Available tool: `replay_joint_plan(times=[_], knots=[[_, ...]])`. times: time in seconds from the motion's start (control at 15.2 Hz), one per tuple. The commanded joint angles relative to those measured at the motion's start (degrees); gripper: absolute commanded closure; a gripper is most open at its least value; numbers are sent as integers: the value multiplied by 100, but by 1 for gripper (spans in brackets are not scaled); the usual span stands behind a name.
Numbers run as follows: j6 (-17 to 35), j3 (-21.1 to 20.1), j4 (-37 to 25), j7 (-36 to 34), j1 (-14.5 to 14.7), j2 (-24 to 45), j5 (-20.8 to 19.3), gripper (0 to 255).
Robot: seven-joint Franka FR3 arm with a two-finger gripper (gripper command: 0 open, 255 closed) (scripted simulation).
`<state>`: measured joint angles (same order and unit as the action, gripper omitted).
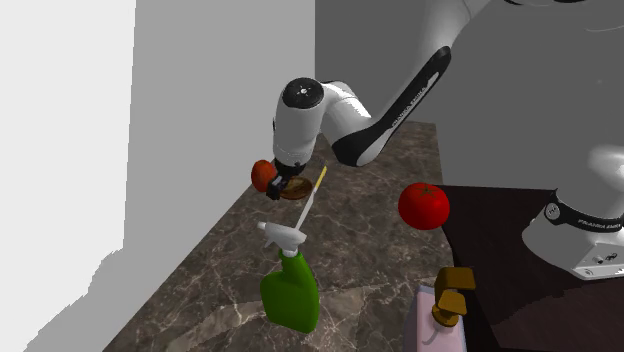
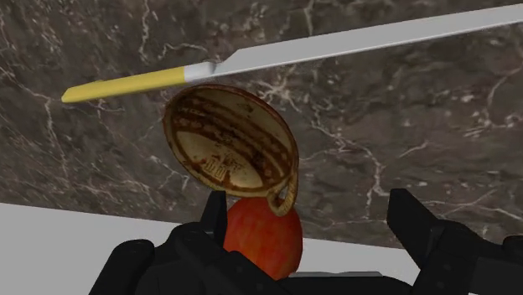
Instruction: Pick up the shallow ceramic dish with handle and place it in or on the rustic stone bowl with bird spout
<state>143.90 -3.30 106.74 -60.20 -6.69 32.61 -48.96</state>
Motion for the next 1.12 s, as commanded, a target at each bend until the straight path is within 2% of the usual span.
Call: replay_joint_plan(times=[0.0, 0.53, 0.99, 1.06], knots=[[10, 125, -354, -153, 47, 346, -116, 0], [256, 262, -706, -208, -15, 879, -248, 0], [256, 262, -706, -208, -15, 879, -248, 0], [256, 262, -705, -208, -15, 879, -248, 255]])
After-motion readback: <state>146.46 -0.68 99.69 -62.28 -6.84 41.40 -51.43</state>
